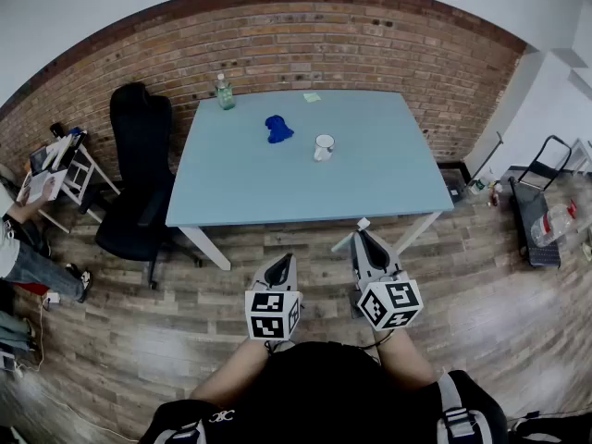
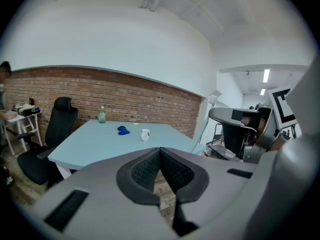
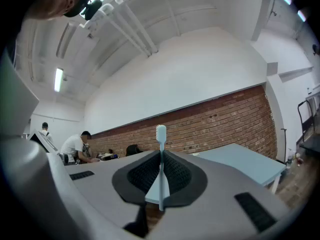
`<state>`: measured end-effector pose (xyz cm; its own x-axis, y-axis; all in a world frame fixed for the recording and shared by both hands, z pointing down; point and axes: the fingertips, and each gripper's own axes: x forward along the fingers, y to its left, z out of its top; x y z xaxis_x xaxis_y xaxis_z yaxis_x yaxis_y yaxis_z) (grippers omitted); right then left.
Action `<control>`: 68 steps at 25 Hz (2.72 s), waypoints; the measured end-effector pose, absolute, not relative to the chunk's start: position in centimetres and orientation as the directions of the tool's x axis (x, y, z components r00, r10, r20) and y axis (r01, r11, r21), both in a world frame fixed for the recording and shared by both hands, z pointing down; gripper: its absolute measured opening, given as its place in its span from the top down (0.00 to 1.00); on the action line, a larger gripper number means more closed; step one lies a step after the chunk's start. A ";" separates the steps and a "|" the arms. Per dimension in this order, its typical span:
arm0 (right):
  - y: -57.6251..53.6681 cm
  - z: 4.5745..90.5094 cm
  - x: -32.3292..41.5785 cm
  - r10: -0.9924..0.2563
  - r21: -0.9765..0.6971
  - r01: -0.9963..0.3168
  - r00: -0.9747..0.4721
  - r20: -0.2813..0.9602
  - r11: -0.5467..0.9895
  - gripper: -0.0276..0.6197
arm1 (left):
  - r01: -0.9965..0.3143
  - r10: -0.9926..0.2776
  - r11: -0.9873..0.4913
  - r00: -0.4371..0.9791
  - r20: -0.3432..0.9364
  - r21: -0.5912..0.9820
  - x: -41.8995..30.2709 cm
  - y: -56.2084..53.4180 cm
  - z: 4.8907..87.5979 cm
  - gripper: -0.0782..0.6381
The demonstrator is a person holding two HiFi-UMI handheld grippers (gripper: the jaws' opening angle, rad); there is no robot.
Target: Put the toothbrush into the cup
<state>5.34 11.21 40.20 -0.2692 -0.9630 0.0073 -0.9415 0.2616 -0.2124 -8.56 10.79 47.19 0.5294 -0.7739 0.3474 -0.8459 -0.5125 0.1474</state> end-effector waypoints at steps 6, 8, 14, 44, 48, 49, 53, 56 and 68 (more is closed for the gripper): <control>9.7 40.0 1.5 -0.968 -0.204 -0.948 -0.251 -0.001 0.246 0.90 | -0.835 -0.768 -0.530 0.546 0.335 0.148 -12.2 9.1 47.0 0.88; 9.2 39.9 0.6 -0.970 -0.203 -0.949 -0.245 -0.003 0.240 0.90 | -0.831 -0.762 -0.535 0.552 0.339 0.150 -13.0 8.7 47.2 0.88; 8.5 39.9 -1.6 -0.975 -0.200 -0.955 -0.221 -0.003 0.217 0.90 | -0.815 -0.742 -0.556 0.574 0.345 0.162 -15.1 8.0 48.0 0.88; -6.5 40.4 5.5 -0.974 -0.240 -0.943 -0.220 -0.061 0.228 0.90 | -0.836 -0.768 -0.537 0.540 0.346 0.114 -9.5 -6.1 48.7 0.88; -10.5 41.1 8.0 -0.969 -0.294 -0.924 -0.243 -0.048 0.247 0.90 | -0.842 -0.764 -0.530 0.526 0.373 0.102 -7.0 -9.5 49.0 0.88; -11.5 41.3 8.6 -0.967 -0.307 -0.918 -0.249 -0.044 0.251 0.90 | -0.845 -0.765 -0.526 0.521 0.379 0.100 -6.5 -10.3 49.0 0.88; -15.5 41.3 10.7 -0.963 -0.316 -0.911 -0.268 -0.034 0.265 0.90 | -0.859 -0.775 -0.502 0.499 0.388 0.104 -4.6 -13.8 48.4 0.88; -18.3 41.0 11.8 -0.955 -0.294 -0.910 -0.295 -0.035 0.292 0.90 | -0.867 -0.781 -0.487 0.488 0.390 0.107 -2.6 -16.5 48.1 0.88; -26.7 40.8 17.8 -0.931 -0.230 -0.904 -0.364 -0.024 0.359 0.90 | -0.875 -0.790 -0.468 0.479 0.383 0.129 5.3 -24.5 48.1 0.88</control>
